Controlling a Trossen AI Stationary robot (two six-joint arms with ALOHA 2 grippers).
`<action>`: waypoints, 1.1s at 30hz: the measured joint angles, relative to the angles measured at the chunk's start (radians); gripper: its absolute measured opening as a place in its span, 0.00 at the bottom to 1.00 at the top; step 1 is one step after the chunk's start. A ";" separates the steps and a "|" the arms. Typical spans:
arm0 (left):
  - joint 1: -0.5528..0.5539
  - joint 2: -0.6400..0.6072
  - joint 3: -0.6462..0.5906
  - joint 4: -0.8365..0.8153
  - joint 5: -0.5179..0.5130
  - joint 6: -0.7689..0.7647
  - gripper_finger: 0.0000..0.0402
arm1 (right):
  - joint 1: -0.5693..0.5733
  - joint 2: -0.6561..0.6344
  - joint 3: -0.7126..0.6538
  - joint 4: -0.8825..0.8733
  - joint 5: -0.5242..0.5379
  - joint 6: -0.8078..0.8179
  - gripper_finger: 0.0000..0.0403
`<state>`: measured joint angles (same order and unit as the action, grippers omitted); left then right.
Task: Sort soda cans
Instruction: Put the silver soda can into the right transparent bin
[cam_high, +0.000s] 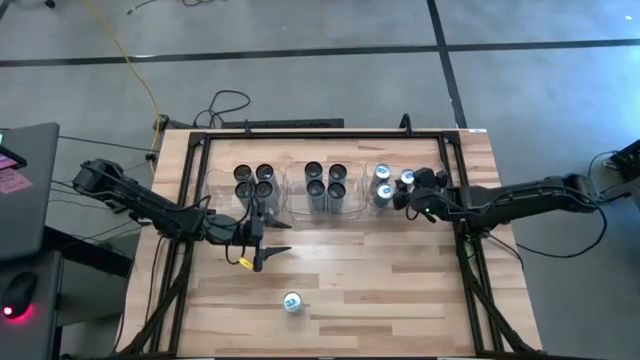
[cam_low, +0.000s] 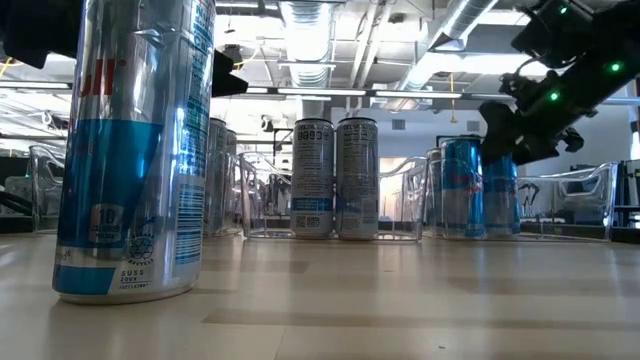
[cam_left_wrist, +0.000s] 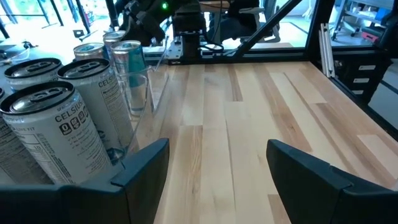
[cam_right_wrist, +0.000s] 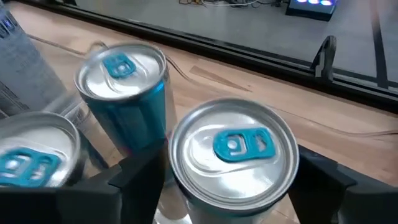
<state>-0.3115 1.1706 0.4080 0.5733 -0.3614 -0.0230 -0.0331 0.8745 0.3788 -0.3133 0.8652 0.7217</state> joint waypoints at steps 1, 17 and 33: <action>0.000 0.000 0.000 -0.005 0.000 -0.001 0.66 | 0.003 -0.012 0.006 -0.008 0.000 -0.005 0.78; 0.000 -0.037 0.003 -0.142 -0.049 -0.071 0.66 | 0.335 -0.187 0.101 0.098 -0.031 -0.177 0.79; -0.311 -0.235 0.096 -0.622 0.072 -0.357 0.66 | 0.620 0.276 0.101 0.705 -0.016 -0.178 0.77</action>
<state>-0.6227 0.9359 0.5041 -0.0492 -0.2893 -0.3800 0.5868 1.1502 0.4797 0.3915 0.8488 0.5434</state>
